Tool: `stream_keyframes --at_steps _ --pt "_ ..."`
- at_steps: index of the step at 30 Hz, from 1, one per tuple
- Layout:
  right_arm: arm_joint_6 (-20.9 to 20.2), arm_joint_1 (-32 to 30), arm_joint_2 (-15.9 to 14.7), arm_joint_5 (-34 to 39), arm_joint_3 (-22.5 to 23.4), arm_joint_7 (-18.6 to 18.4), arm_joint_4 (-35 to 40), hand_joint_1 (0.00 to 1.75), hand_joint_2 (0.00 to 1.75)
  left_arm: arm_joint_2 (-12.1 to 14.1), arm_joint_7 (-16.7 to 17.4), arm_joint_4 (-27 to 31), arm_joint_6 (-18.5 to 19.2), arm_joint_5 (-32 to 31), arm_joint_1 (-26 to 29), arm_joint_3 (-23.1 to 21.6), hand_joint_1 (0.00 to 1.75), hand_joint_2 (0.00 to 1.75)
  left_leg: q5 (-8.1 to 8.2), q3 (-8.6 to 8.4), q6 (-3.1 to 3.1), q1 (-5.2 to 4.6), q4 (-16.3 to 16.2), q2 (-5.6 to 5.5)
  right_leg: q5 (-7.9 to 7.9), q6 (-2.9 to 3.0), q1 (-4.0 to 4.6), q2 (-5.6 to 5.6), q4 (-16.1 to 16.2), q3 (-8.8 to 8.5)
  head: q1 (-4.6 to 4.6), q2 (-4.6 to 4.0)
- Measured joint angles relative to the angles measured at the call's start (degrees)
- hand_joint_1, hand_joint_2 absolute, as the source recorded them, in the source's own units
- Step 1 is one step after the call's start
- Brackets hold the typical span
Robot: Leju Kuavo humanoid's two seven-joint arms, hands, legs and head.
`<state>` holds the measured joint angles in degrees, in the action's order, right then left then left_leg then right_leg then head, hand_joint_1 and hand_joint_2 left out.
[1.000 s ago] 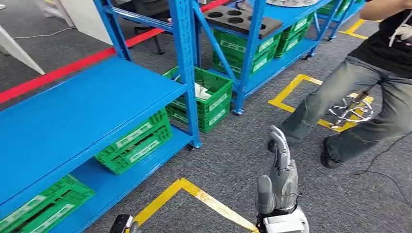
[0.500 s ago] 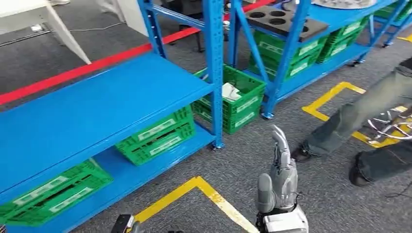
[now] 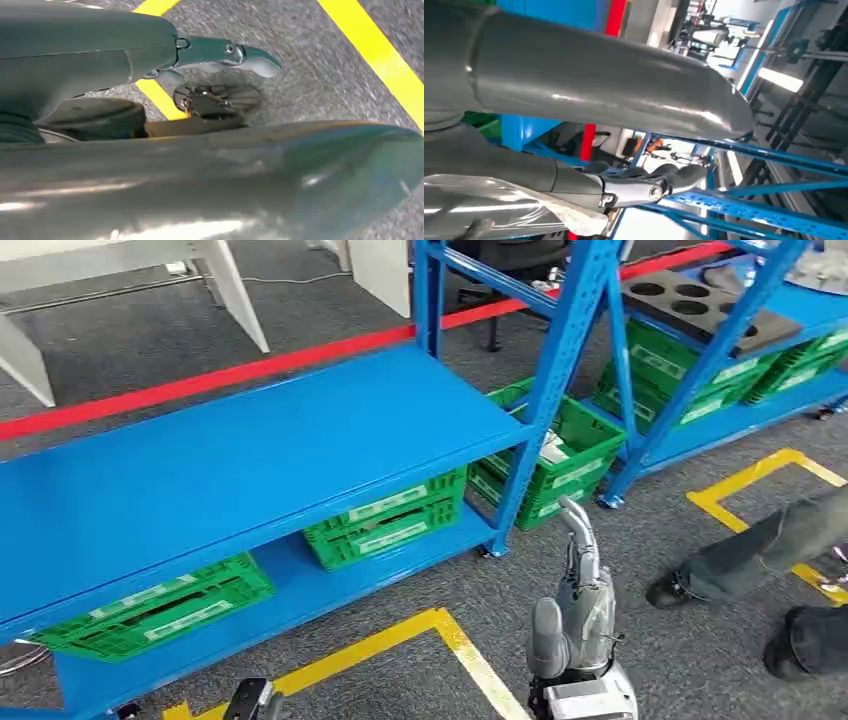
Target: Take the parts from the cabinet and place them on the table.
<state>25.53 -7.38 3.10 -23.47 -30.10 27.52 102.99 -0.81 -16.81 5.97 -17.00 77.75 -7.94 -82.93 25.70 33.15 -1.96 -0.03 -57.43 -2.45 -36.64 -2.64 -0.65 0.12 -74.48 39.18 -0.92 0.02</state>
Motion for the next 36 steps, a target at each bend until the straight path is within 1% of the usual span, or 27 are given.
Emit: stream_keyframes --at_steps 2,3,4,8,9,10,11,13,14,15,16,17,18,19,20,23,24,25,26,28,29,30,31,33,34,35,36 --pt "0.0 0.02 0.0 -0.02 0.0 0.0 0.0 0.0 0.0 -0.02 0.0 0.0 0.0 0.0 -0.04 0.0 0.0 0.0 0.26 -0.12 0.41 0.32 -0.35 -1.73 6.32 -0.18 -0.35 -0.63 8.98 -3.54 -0.02 0.0" --pt "0.0 0.06 0.0 -0.02 0.0 0.0 0.0 0.0 0.0 -0.02 0.0 0.0 0.0 0.0 -0.08 0.0 0.0 0.0 0.56 -0.02 0.87 0.43 -0.8 -2.41 8.38 -0.37 -0.76 -2.45 13.92 -5.58 -0.02 0.0" --pt "0.0 0.1 0.0 0.0 0.0 -0.04 -0.04 0.0 0.0 0.04 0.0 -0.02 0.0 0.0 -0.17 0.0 0.0 0.0 0.77 0.49 1.3 0.16 -1.31 -2.99 7.0 -0.34 -0.95 -5.3 14.78 -6.22 -0.2 0.0" --pt "0.09 0.06 -0.02 -0.02 0.07 0.0 -0.02 0.0 0.0 0.07 0.02 -0.02 0.0 0.09 0.2 -0.04 0.0 0.0 0.25 1.37 2.38 0.57 -1.4 -5.15 7.3 1.47 -0.8 -3.32 14.89 -6.59 -0.11 0.0" --pt "0.09 0.14 -0.02 -0.02 0.07 0.0 -0.02 0.0 0.0 0.31 0.02 0.0 -0.04 0.11 0.31 -0.07 0.0 0.0 0.73 1.49 2.62 0.46 -1.92 -3.82 7.34 1.85 -0.99 -2.43 15.11 -6.85 -0.15 0.0" --pt "0.09 0.08 0.0 -0.02 0.07 0.0 -0.02 0.0 0.0 0.11 0.02 0.0 -0.02 0.09 0.24 -0.11 0.0 0.0 2.05 2.37 2.93 0.15 -4.09 -0.83 7.19 2.17 -0.94 -1.74 15.21 -7.17 0.53 0.0" --pt "0.09 0.02 0.0 -0.04 0.07 0.04 -0.02 0.0 0.0 0.09 0.0 0.0 -0.02 0.09 0.03 -0.18 0.0 0.0 4.08 4.25 3.17 0.22 -8.08 0.63 7.04 2.42 -0.77 -0.76 15.23 -7.33 0.52 0.0" --pt "0.09 -0.06 0.0 -0.02 0.09 0.02 -0.02 0.0 0.0 0.07 0.02 0.0 0.0 0.11 -0.1 -0.28 0.0 0.0 7.66 8.52 3.26 0.37 -16.81 1.65 6.76 2.76 -0.54 0.96 15.22 -7.44 0.57 0.0" --pt "0.11 -0.04 0.0 -0.02 0.09 0.02 -0.02 0.0 0.0 0.02 0.0 0.0 0.02 0.11 0.0 -0.31 0.0 0.0 8.06 9.68 3.21 0.37 -19.11 1.7 6.67 2.8 -0.46 1.67 15.22 -7.5 0.55 0.0" --pt "0.11 -0.04 0.0 -0.02 0.09 0.02 -0.02 0.0 0.0 0.02 0.02 0.0 0.02 0.11 0.16 -0.37 0.0 0.0 6.92 9.39 3.02 0.35 -18.54 1.71 6.51 2.81 -0.34 2.4 15.22 -7.66 0.59 0.0" --pt "0.11 -0.04 0.0 -0.02 0.09 0.02 -0.02 0.0 0.0 0.02 0.0 0.0 0.02 0.09 0.23 -0.39 0.0 0.0 4.69 7.88 2.69 0.28 -15.46 1.74 6.34 2.85 -0.18 3.08 15.22 -7.88 0.59 0.0" --pt "0.11 0.01 0.0 -0.02 0.09 0.02 -0.02 0.0 0.0 0.02 0.02 0.0 0.02 0.09 0.24 -0.39 0.0 0.0 1.97 5.37 2.11 0.08 -10.5 2.12 6.13 2.83 0.03 3.73 15.23 -8.25 0.57 0.0" --pt "0.11 0.05 0.0 -0.02 0.09 0.02 0.0 0.0 0.0 0.02 0.02 0.0 0.02 0.09 0.23 -0.39 0.0 0.0 -0.35 2.76 1.23 -0.38 -5.46 3.7 5.9 2.81 0.17 4.32 15.28 -8.63 0.59 0.0" --pt "0.11 0.03 0.0 -0.02 0.09 0.04 0.02 0.0 0.0 0.15 0.02 0.0 0.02 0.09 0.14 -0.39 0.0 0.0 0.39 1.31 0.39 -1.08 -3.21 6.65 5.7 2.75 0.18 4.86 15.45 -8.76 0.44 0.0" --pt "0.11 -0.01 -0.02 -0.04 0.09 0.04 0.04 0.0 0.0 0.22 0.0 0.0 0.0 0.09 -0.09 -0.39 0.0 0.0 0.55 0.95 0.1 -1.43 -2.16 7.19 5.53 2.35 0.54 5.28 15.35 -8.82 0.63 0.0" --pt "0.11 0.16 0.0 -0.04 0.07 0.04 0.07 0.0 0.0 0.24 0.0 0.0 0.0 0.11 0.23 -0.39 0.0 0.0 0.55 1.32 -0.02 -1.6 -1.47 5.31 5.45 1.55 0.63 7.55 15.93 -9.31 0.66 0.0" --pt "0.11 0.21 -0.02 -0.07 0.07 0.04 0.11 0.0 0.0 0.24 0.0 0.0 0.0 0.11 0.38 -0.39 0.0 0.0 0.02 0.55 -0.1 -0.73 -0.36 4.74 4.86 1.08 0.48 6.65 15.84 -9.04 0.59 0.0" --pt "0.11 0.26 0.0 -0.09 0.09 0.04 0.11 0.0 0.0 0.22 0.0 -0.02 -0.07 0.11 0.39 -0.39 0.0 0.0 -0.12 0.33 -0.2 -0.68 -0.03 4.17 4.11 0.9 0.29 3.15 14.71 -8.82 0.46 0.0" --pt "0.13 0.23 0.0 -0.13 0.09 0.11 0.11 0.0 0.0 0.26 0.0 0.0 -0.07 0.11 0.21 -0.39 0.0 0.0 -0.2 0.38 -0.35 -0.55 -0.03 3.5 2.32 0.78 0.23 1.04 11.25 -7.18 0.35 0.0" --pt "0.13 -0.09 -0.02 -0.11 0.09 0.07 0.09 0.0 0.0 -0.04 0.0 0.0 0.02 0.09 0.0 -0.39 0.0 0.0 -0.12 0.42 -0.47 -0.53 -0.04 2.01 -1.44 0.33 0.06 0.01 1.65 -2.07 0.13 0.0" --pt "0.15 -0.08 -0.02 -0.11 0.09 0.04 0.09 0.0 0.0 -0.07 0.0 0.0 0.02 0.11 0.04 -0.39 0.0 0.0 -0.11 0.4 -0.45 -0.53 -0.08 1.29 -1.94 0.19 0.05 0.0 -1.46 -0.08 0.15 0.0" --pt "0.15 -0.09 -0.02 -0.09 0.09 0.07 0.09 0.0 0.0 -0.07 0.0 0.0 0.02 0.11 0.13 -0.39 0.0 0.0 -0.09 0.31 -0.42 -0.48 -0.1 0.57 -0.87 0.11 0.04 0.0 -1.58 0.52 0.13 0.0" --pt "0.13 -0.09 -0.02 -0.09 0.09 0.07 0.09 0.0 0.0 -0.09 0.0 0.0 0.02 0.11 0.15 -0.39 0.0 0.0 -0.05 0.22 -0.36 -0.41 -0.12 -0.2 1.44 0.05 -0.02 -0.04 0.76 -0.08 0.15 0.0" --pt "0.13 -0.07 -0.02 -0.09 0.09 0.07 0.09 0.0 0.0 -0.13 0.0 0.0 0.02 0.11 0.09 -0.39 0.0 0.0 0.25 -0.03 0.11 -0.14 -0.48 -1.94 7.74 -0.1 -0.37 -1.35 11.29 -4.56 0.15 0.0" --pt "0.15 -0.01 -0.02 -0.09 0.09 0.07 0.09 0.0 0.0 -0.11 0.0 0.0 0.02 0.11 0.09 -0.39 0.0 0.0 0.47 0.17 0.46 -0.07 -0.77 -2.49 7.9 -0.15 -0.82 -4.57 14.25 -5.94 0.06 0.0" --pt "0.15 -0.13 -0.02 -0.09 0.09 0.04 0.04 0.0 0.0 -0.09 0.0 0.0 0.02 0.11 -0.13 -0.39 0.0 0.0 0.65 0.74 0.85 -0.3 -1.56 -3.22 7.35 0.14 -1.07 -6.0 15.49 -6.59 0.1 0.0" --pt "0.17 -0.22 -0.02 0.0 0.11 0.02 0.07 0.0 0.0 -0.09 0.0 0.0 0.02 0.11 -0.05 -0.39 0.0 0.0 0.33 1.13 1.24 -0.2 -1.3 -3.71 7.49 0.63 -0.87 -5.21 15.02 -6.56 0.15 0.0"
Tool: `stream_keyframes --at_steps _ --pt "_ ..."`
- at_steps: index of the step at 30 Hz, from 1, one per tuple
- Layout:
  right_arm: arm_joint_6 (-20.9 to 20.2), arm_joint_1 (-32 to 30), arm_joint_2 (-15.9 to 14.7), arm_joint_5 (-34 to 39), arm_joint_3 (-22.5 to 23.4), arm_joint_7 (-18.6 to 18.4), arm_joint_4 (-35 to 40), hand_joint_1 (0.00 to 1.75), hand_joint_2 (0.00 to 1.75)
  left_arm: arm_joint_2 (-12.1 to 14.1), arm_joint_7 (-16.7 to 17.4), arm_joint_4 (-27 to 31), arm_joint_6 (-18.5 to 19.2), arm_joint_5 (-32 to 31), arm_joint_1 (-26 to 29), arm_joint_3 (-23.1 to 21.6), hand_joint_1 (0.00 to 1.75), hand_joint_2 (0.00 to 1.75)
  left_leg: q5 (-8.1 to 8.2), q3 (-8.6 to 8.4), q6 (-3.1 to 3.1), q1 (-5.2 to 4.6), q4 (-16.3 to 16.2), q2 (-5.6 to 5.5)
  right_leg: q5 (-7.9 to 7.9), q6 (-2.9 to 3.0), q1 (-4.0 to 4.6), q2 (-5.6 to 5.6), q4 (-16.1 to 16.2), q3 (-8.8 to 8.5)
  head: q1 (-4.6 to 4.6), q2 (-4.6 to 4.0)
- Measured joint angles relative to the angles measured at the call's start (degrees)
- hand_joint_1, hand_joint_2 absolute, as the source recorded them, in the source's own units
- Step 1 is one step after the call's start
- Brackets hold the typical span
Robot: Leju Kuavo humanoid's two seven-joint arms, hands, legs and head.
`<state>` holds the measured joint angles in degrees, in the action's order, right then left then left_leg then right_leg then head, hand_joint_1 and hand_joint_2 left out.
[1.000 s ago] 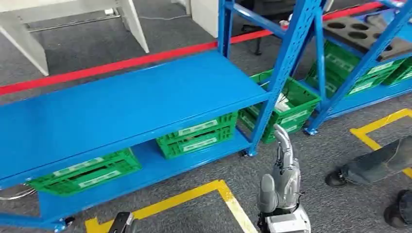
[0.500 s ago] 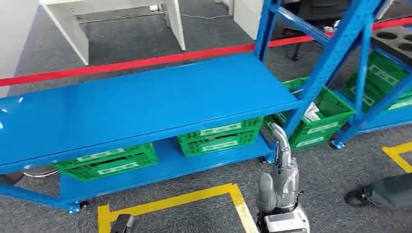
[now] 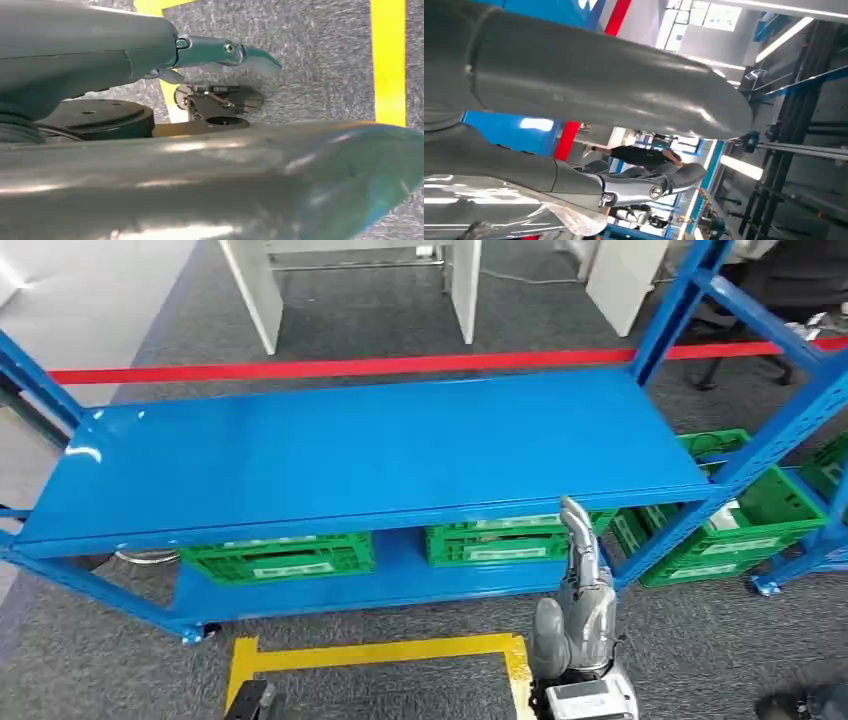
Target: Take the parts from the cabinet and place them on the table.
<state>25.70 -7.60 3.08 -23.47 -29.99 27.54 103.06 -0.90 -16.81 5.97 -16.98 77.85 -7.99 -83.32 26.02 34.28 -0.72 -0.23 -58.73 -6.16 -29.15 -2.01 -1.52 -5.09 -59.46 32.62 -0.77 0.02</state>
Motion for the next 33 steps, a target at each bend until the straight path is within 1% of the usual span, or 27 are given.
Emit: stream_keyframes --at_steps 1,2,3,4,5,6,7,8,9,10,11,12,13,14,15,16,17,18,22,24,25,26,28,31,33 --pt "0.0 0.04 0.0 -0.02 0.02 0.0 0.0 0.0 0.0 0.0 0.0 0.0 0.0 0.0 0.15 -0.02 0.0 0.0 -0.22 0.12 0.37 0.22 0.11 -0.57 0.04 0.41 0.26 0.37 -0.09 0.05 0.0 0.0" --pt "0.0 0.12 0.0 -0.07 0.02 0.02 0.0 0.0 0.0 0.02 0.0 0.0 0.0 0.0 0.33 -0.02 0.0 0.0 -0.37 0.17 0.62 0.35 0.26 -1.11 0.06 0.61 0.37 0.89 -0.05 -0.01 -0.02 0.0" --pt "0.0 0.15 0.02 -0.07 0.02 0.02 0.0 0.0 0.0 0.18 0.0 0.0 -0.02 0.0 0.38 -0.02 0.0 0.0 -0.1 0.33 0.86 0.35 -0.04 -1.24 0.27 1.12 -0.15 1.86 0.47 -0.35 0.0 0.0" --pt "-0.02 0.12 0.02 -0.07 0.02 0.02 0.02 0.0 0.0 0.04 0.0 0.0 -0.04 -0.02 0.4 -0.02 0.0 0.0 0.62 0.67 1.3 -0.07 -1.14 2.05 0.21 1.44 -0.06 2.66 0.62 -0.71 0.22 0.0" --pt "-0.02 0.08 0.02 -0.11 0.0 0.04 0.02 0.0 0.0 0.02 0.0 0.0 -0.04 -0.02 0.26 -0.02 0.0 0.0 2.28 2.05 1.62 -0.02 -4.03 4.0 0.05 1.85 0.05 3.55 0.62 -0.92 0.55 0.0" --pt "-0.02 0.0 0.02 -0.09 0.0 0.02 0.0 0.0 0.0 0.0 0.0 0.0 -0.02 -0.02 0.04 -0.04 0.0 0.0 4.5 4.32 1.86 0.17 -8.66 4.95 -0.11 2.05 0.17 4.49 0.62 -1.03 0.5 0.0" --pt "0.0 -0.14 0.02 0.0 0.02 0.02 0.0 0.0 0.0 0.0 0.0 0.0 -0.02 -0.02 -0.05 -0.04 0.0 0.0 6.49 6.68 2.01 0.35 -13.46 5.29 -0.26 2.19 0.25 5.22 0.62 -1.07 0.5 0.0" --pt "0.0 -0.21 0.02 0.04 0.02 0.04 0.0 0.0 0.0 -0.02 0.0 0.0 -0.02 -0.02 0.0 -0.04 0.0 0.0 7.62 8.56 2.14 0.5 -17.14 5.4 -0.38 2.19 0.29 5.69 0.61 -1.09 0.5 0.0" --pt "0.0 -0.22 0.02 0.2 0.02 0.02 0.02 0.0 0.0 -0.02 0.0 0.0 0.0 -0.02 0.15 -0.04 0.0 0.0 7.24 9.14 2.21 0.61 -18.15 5.41 -0.46 2.14 0.29 6.23 0.6 -1.17 0.53 0.0" --pt "0.0 -0.3 0.02 0.22 0.02 0.04 0.02 0.0 0.0 -0.02 0.0 0.0 0.0 -0.02 0.27 -0.09 0.0 0.0 5.48 8.24 2.13 0.63 -16.44 5.41 -0.58 2.13 0.32 6.53 0.6 -1.33 0.5 0.0" --pt "0.11 -0.27 0.02 0.28 0.02 0.09 0.02 0.0 0.0 -0.02 0.0 0.0 0.0 -0.02 0.32 -0.09 0.0 0.0 2.7 5.99 1.85 0.62 -12.05 5.42 -0.72 2.09 0.34 6.73 0.61 -1.58 0.53 0.0" --pt "0.2 -0.27 0.02 0.31 0.02 0.09 0.02 0.0 0.0 0.0 0.0 0.0 0.0 -0.02 0.33 -0.11 0.0 0.0 0.07 3.31 1.41 0.53 -6.82 5.43 -0.87 2.0 0.4 6.83 0.61 -1.92 0.52 0.0" --pt "0.26 -0.26 0.02 0.28 0.02 0.11 0.04 0.0 0.0 0.06 0.0 0.0 0.0 -0.02 0.33 -0.11 0.0 0.0 -1.73 0.97 0.72 0.26 -2.04 5.64 -1.03 1.94 0.37 6.91 0.68 -2.09 0.52 0.0" --pt "0.42 -0.28 0.02 0.28 0.02 0.15 0.02 0.0 0.0 0.3 0.0 -0.02 -0.02 0.0 0.23 -0.11 0.0 0.0 -0.61 0.14 0.09 -0.11 -1.11 6.2 -1.19 1.62 0.69 6.96 0.65 -2.11 0.41 0.0" --pt "0.68 -0.34 0.02 0.24 0.02 0.24 0.04 0.0 0.0 0.26 0.0 0.0 -0.02 0.09 0.11 -0.11 0.0 0.0 -0.4 -0.08 -0.09 -0.26 0.19 6.18 -1.12 1.36 0.58 6.88 0.65 -1.81 0.61 0.0" --pt "0.94 -0.35 0.0 0.15 0.02 0.39 0.04 0.0 0.0 0.11 0.0 0.0 -0.02 0.15 0.15 -0.13 0.0 0.0 -0.57 0.0 1.2 0.04 0.47 6.19 -1.32 1.65 0.84 6.89 0.4 -1.63 0.39 0.0" --pt "1.12 -0.33 0.0 -0.04 0.04 0.53 0.04 0.0 0.0 0.15 0.0 0.0 -0.02 0.15 0.25 -0.18 0.0 0.0 -0.45 -0.03 1.44 -0.03 0.44 6.16 -1.3 1.65 0.74 7.02 0.47 -1.67 0.5 0.0" --pt "1.27 -0.34 0.02 -0.26 0.04 0.59 0.04 0.0 0.0 0.11 0.0 0.0 -0.05 0.17 0.32 -0.24 0.0 0.0 -0.29 -0.05 1.21 -0.1 0.38 6.15 -1.28 1.63 0.71 7.0 0.67 -1.79 0.46 0.0" --pt "1.66 -0.35 0.02 -0.59 0.04 0.66 0.04 0.0 0.0 0.02 -0.02 0.0 -0.04 0.17 0.28 -0.55 0.0 0.0 -0.15 -0.07 0.97 -0.11 0.39 6.15 -1.11 1.26 0.68 6.93 1.29 -2.12 0.48 0.0" --pt "3.0 -0.39 0.0 -2.26 0.04 0.81 0.04 0.0 0.0 0.0 -0.04 0.0 -0.04 0.59 0.28 -0.59 0.0 0.0 -0.11 -0.08 0.75 -0.11 0.38 6.15 -1.02 1.1 0.67 6.93 1.46 -2.18 0.46 0.0" --pt "4.25 -0.48 0.0 -3.68 0.09 0.88 0.04 0.0 0.0 0.0 -0.07 0.0 -0.04 0.77 0.29 -0.61 0.0 0.0 -0.11 -0.08 0.74 -0.11 0.37 6.15 -1.02 1.07 0.66 6.93 1.5 -2.21 0.5 0.0" --pt "6.32 -0.67 0.02 -5.95 0.33 0.94 0.04 0.0 0.0 0.0 -0.2 0.0 -0.04 0.98 0.3 -0.61 0.0 0.0 -0.11 -0.09 0.73 -0.12 0.37 6.15 -1.0 0.93 0.64 6.94 1.53 -2.23 0.48 0.0" --pt "10.83 -1.41 0.02 -10.15 1.16 0.94 0.24 0.0 0.0 0.0 -0.44 0.0 -0.09 1.38 0.34 -0.61 0.0 0.0 -0.1 -0.09 0.71 -0.14 0.34 6.15 -0.97 0.87 0.62 6.94 1.56 -2.24 0.48 0.0" --pt "11.54 -3.69 0.22 -16.38 3.92 2.02 1.6 0.0 0.0 -0.02 -0.59 0.0 -0.13 2.01 0.54 -0.61 0.0 0.0 -0.07 -0.13 0.65 -0.17 0.32 6.15 -0.97 0.85 0.61 6.94 1.6 -2.27 0.5 0.0" --pt "11.61 -5.92 2.12 -21.12 7.81 5.71 2.84 0.0 0.0 -0.02 -0.63 0.0 -0.17 2.6 0.73 -0.61 0.0 0.0 -0.07 -0.15 0.65 -0.16 0.32 6.15 -1.01 0.8 0.61 6.95 1.6 -2.29 0.5 0.0"
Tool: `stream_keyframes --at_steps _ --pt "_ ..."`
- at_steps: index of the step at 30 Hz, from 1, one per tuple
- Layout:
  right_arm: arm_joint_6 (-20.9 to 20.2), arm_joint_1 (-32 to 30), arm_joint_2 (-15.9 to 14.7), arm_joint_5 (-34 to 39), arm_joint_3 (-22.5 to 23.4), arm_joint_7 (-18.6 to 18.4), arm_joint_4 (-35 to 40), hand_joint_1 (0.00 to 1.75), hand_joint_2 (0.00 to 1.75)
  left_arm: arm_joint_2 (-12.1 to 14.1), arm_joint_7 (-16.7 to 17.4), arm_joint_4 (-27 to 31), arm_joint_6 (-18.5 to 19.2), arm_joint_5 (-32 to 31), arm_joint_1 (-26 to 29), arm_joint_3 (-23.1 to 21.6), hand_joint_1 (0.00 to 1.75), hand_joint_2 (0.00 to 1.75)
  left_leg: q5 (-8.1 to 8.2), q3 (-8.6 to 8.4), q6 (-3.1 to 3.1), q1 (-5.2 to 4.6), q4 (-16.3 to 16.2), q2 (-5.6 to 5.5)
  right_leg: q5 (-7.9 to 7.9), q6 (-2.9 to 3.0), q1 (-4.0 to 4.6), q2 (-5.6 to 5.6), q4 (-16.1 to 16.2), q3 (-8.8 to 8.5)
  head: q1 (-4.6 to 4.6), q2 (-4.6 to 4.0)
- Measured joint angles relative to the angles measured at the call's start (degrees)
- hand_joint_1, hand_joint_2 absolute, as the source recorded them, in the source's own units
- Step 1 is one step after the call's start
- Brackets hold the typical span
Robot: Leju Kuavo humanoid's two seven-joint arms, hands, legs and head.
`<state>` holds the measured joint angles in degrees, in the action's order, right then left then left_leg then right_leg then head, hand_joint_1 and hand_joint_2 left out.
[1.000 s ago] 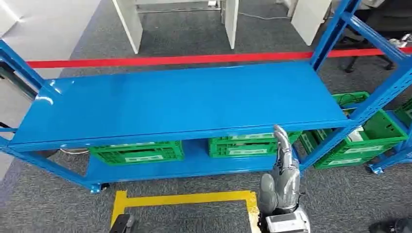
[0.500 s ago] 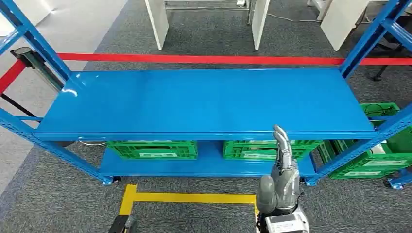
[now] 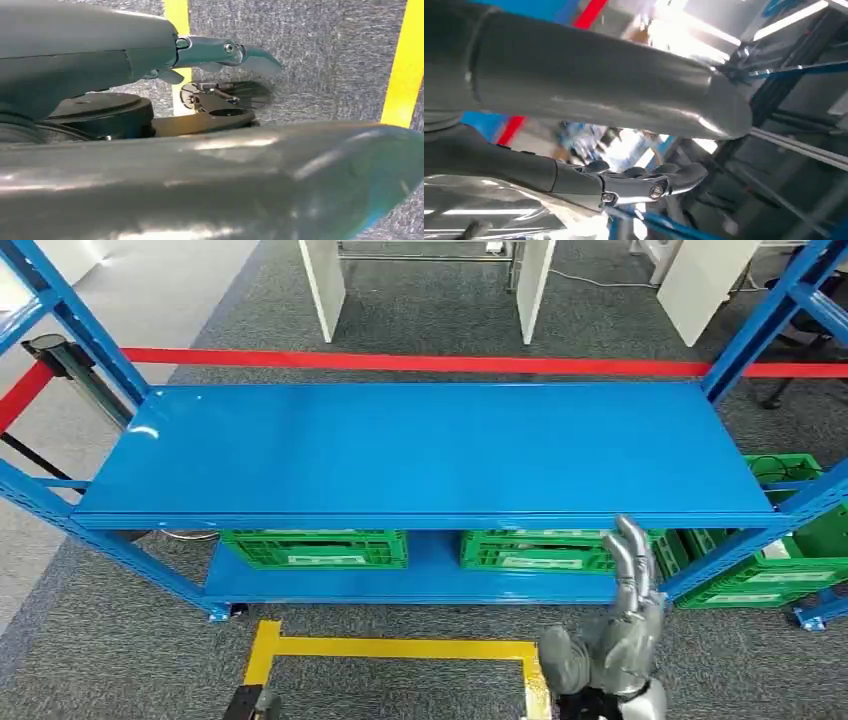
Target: Take the parts from the cabinet and place them on the table.
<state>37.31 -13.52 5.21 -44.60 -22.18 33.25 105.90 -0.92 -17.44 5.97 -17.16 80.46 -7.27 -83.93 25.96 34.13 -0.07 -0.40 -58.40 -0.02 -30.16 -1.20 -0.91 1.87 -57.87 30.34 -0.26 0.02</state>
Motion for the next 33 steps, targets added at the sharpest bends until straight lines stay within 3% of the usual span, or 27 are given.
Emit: stream_keyframes --at_steps 4,10,15,16,18,22,28,30,33 --pt "0.09 -4.02 6.41 -4.34 10.86 6.09 2.62 0.0 0.0 -0.13 -0.2 0.0 -0.22 1.37 0.19 0.0 0.0 0.0 0.0 -0.1 0.0 0.04 0.02 -0.04 -0.01 0.0 0.05 -0.01 0.0 -0.05 0.04 0.0" --pt "0.11 -5.79 11.05 -3.42 27.06 6.53 4.5 0.0 0.0 -0.37 -0.44 0.0 -0.63 2.64 0.21 0.0 0.0 0.0 0.0 -0.2 0.0 0.07 0.04 -0.04 -0.03 -0.03 0.07 -0.03 0.0 -0.15 0.0 0.0" --pt "0.09 -4.64 12.39 -3.48 38.45 3.27 0.49 0.0 0.0 -0.44 -1.05 0.0 -0.9 4.07 0.23 0.02 0.0 0.0 0.08 -0.35 -0.12 0.07 0.04 -0.04 -0.11 -0.15 0.07 -0.01 0.02 -0.13 -0.02 0.0" --pt "0.09 -4.27 12.61 -3.1 40.65 3.29 -1.56 0.0 0.0 -0.44 -1.16 0.0 -0.9 4.22 0.22 0.02 0.0 1.75 0.09 -0.37 -0.14 0.05 0.04 -0.04 -0.11 -0.16 0.07 0.0 0.02 -0.16 -0.02 0.0" --pt "0.09 -3.16 12.89 -2.26 44.74 5.44 -5.83 0.0 0.0 -0.48 -1.31 0.0 -1.03 4.76 0.24 0.02 0.0 1.75 0.09 -0.38 -0.14 0.02 0.04 -0.04 -0.12 -0.19 0.02 -0.03 0.02 -0.36 0.02 0.0" --pt "0.09 1.39 13.46 -3.75 54.88 6.05 -21.04 0.0 0.0 -0.77 -1.31 0.0 -1.05 5.42 0.24 0.04 0.0 1.75 0.2 -0.62 -0.3 0.03 0.03 -0.08 -0.29 -0.43 0.0 0.12 0.08 -0.15 0.0 0.0" --pt "0.09 8.06 13.63 -17.62 71.61 6.4 -42.84 0.0 0.0 -1.09 -0.98 0.0 -0.83 5.99 0.36 0.02 0.0 1.75 0.27 -0.72 -0.35 0.02 0.02 -0.09 -0.29 -0.42 0.0 0.04 0.08 -0.52 -0.04 0.0" --pt "0.11 10.97 13.44 -25.61 80.36 1.97 -52.01 0.0 0.0 -1.22 -0.31 0.0 -0.51 6.25 0.27 0.0 0.0 1.75 0.27 -0.73 -0.36 0.02 0.02 -0.09 -0.3 -0.42 -0.01 0.01 0.08 -0.56 0.04 0.0" --pt "-0.2 14.05 12.23 -31.1 89.48 -11.31 -66.29 0.0 0.0 -1.42 0.94 0.0 0.46 6.32 0.25 -0.02 0.0 1.75 0.36 -0.79 -0.39 0.03 0.03 -0.09 -0.48 -0.42 0.0 0.09 0.08 -0.44 -0.02 0.0"
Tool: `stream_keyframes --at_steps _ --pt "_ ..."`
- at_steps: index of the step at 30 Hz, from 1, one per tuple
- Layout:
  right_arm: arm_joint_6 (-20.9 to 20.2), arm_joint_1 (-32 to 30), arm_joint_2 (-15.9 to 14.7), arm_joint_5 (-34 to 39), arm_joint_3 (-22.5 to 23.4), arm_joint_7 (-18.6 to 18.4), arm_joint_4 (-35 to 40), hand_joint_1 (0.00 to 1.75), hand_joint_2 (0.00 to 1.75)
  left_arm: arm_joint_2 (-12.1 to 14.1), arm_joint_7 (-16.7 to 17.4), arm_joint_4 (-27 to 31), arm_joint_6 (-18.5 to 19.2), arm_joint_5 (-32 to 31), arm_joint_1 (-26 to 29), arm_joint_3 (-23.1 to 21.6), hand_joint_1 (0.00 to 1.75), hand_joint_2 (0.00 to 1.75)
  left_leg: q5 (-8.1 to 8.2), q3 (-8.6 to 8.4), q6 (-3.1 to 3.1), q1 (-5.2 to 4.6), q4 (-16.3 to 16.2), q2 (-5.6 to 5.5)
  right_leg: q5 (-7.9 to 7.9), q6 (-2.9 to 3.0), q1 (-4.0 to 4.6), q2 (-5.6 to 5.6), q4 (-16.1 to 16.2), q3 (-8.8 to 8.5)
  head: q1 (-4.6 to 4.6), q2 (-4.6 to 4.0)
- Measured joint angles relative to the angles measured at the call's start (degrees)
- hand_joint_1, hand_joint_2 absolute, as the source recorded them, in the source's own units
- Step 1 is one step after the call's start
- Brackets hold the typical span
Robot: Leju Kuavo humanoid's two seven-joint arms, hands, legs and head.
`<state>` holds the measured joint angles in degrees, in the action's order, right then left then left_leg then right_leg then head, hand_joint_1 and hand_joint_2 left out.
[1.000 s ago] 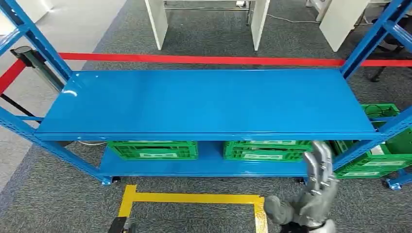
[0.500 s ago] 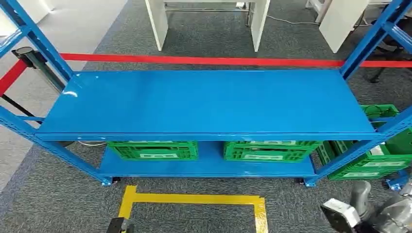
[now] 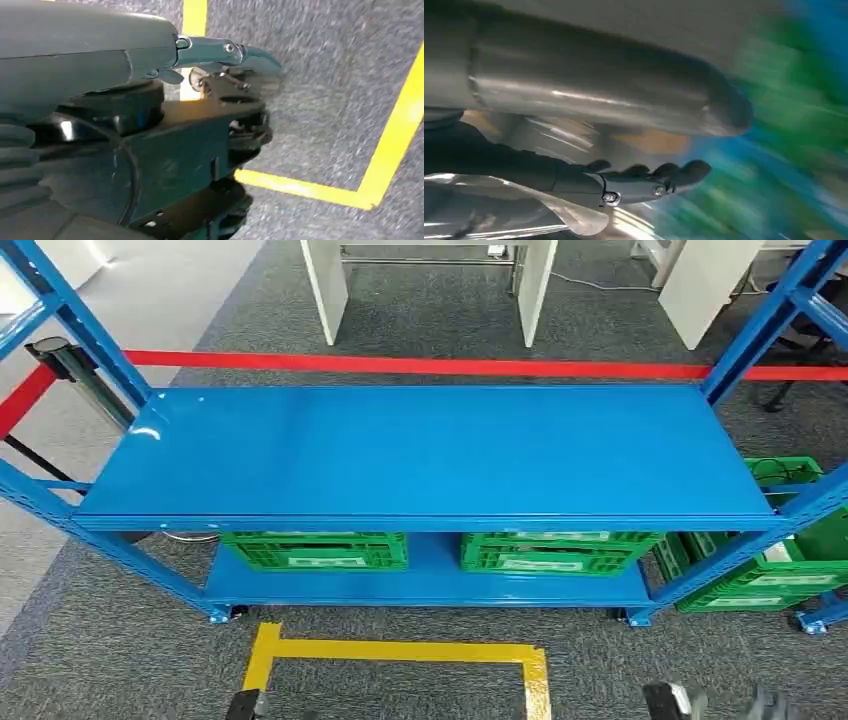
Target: Take the parts from the cabinet and place them on the table.
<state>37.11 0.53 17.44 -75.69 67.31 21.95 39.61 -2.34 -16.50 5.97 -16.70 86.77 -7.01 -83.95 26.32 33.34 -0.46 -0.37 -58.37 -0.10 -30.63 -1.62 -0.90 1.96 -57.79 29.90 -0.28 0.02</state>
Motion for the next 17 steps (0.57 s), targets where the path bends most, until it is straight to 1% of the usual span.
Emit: stream_keyframes --at_steps 1,2,3,4,5,6,7,8,11,13,14,15,17 --pt "-1.36 0.41 -0.64 -1.03 2.1 -5.05 -4.09 0.0 0.0 0.0 0.42 0.0 0.31 -0.48 -0.01 -0.11 0.0 1.75 0.02 0.0 0.01 -0.03 0.01 0.0 -0.01 -0.01 -0.01 -0.02 0.0 -0.19 0.04 0.0" --pt "-4.38 0.98 -1.18 -1.37 3.78 -10.67 -7.93 0.0 1.75 0.07 0.98 0.0 0.7 -1.14 -0.05 -0.33 0.0 1.75 0.02 0.0 0.01 -0.01 0.01 0.0 0.01 -0.01 0.0 -0.07 0.0 -0.4 0.07 0.0" --pt "-10.32 1.53 -1.86 -0.71 5.39 -16.5 -10.96 0.0 1.75 0.07 1.79 0.0 1.2 -1.86 -0.16 -0.59 0.0 1.75 0.02 -0.01 0.02 0.0 0.0 0.01 0.01 -0.01 0.01 -0.13 0.0 -0.4 0.02 0.0" --pt "-16.93 1.92 -2.57 0.09 7.0 -20.86 -13.32 0.0 1.75 0.09 2.57 0.0 1.59 -2.53 -0.38 -1.09 0.0 1.75 0.02 -0.02 0.01 -0.01 0.0 0.01 0.01 -0.01 0.0 -0.11 -0.01 -0.41 0.04 0.0" --pt "-21.94 2.24 -3.15 0.68 8.39 -23.18 -15.16 0.0 1.75 0.15 3.21 0.0 2.03 -3.04 -0.67 -1.53 0.0 1.75 0.01 -0.02 0.01 -0.01 0.0 0.0 0.01 -0.01 0.0 -0.08 -0.01 -0.42 0.0 0.0" --pt "-25.61 2.58 -3.67 1.16 9.57 -24.14 -16.73 0.0 1.75 0.24 3.87 0.0 2.45 -3.54 -0.91 -1.93 0.0 1.75 0.01 -0.02 0.01 -0.02 0.0 0.0 0.01 -0.01 0.0 -0.09 -0.01 -0.43 0.04 0.0" --pt "-28.27 3.04 -4.37 1.71 10.74 -24.57 -18.29 0.0 1.75 0.28 4.32 0.0 2.66 -3.95 -1.16 -2.45 0.0 1.75 0.01 -0.03 0.01 -0.02 0.0 0.01 0.01 -0.01 0.0 -0.12 -0.01 -0.42 0.04 0.0" --pt "-29.28 3.46 -4.78 2.47 11.66 -24.21 -19.45 0.0 1.75 0.35 4.7 0.0 2.84 -4.04 -1.42 -2.88 0.0 1.75 0.01 -0.04 0.01 -0.01 0.0 0.01 0.01 -0.01 0.0 -0.12 -0.01 -0.42 0.02 0.0" --pt "-29.61 4.58 -6.08 4.16 13.78 -20.72 -21.45 0.0 1.75 0.42 5.0 0.0 3.04 -4.26 -1.68 -3.54 0.0 1.75 0.01 -0.09 0.01 -0.02 0.01 0.01 0.01 -0.01 -0.01 -0.08 -0.01 -0.21 0.04 0.0" --pt "-29.5 5.24 -7.13 6.32 14.92 -15.71 -22.39 0.0 1.75 0.44 5.0 0.0 3.12 -4.48 -1.81 -4.02 0.0 1.75 0.02 -0.09 0.01 -0.02 0.01 0.01 0.01 -0.02 -0.02 -0.09 0.0 -0.17 0.02 0.0" --pt "-29.26 5.55 -7.63 6.93 15.47 -13.79 -22.71 0.0 1.75 0.44 5.0 0.0 3.15 -4.72 -1.88 -4.2 0.0 1.75 0.02 -0.09 0.01 -0.03 0.01 0.01 0.01 -0.02 -0.05 -0.09 0.0 -0.17 0.02 0.0" --pt "-28.61 5.82 -8.07 7.2 15.77 -12.7 -22.91 0.0 1.75 0.44 5.05 0.0 3.15 -5.09 -1.94 -4.24 0.0 1.75 0.02 -0.09 0.01 -0.04 0.0 0.01 0.01 -0.02 -0.07 -0.08 0.0 -0.15 0.02 0.0" --pt "-27.63 6.38 -8.7 7.8 16.18 -11.63 -23.39 0.0 1.75 0.42 5.61 0.0 3.15 -5.9 -2.1 -4.33 0.0 1.75 0.02 -0.09 0.0 -0.05 -0.01 0.01 0.01 -0.03 -0.09 -0.08 0.0 -0.14 0.02 0.0"
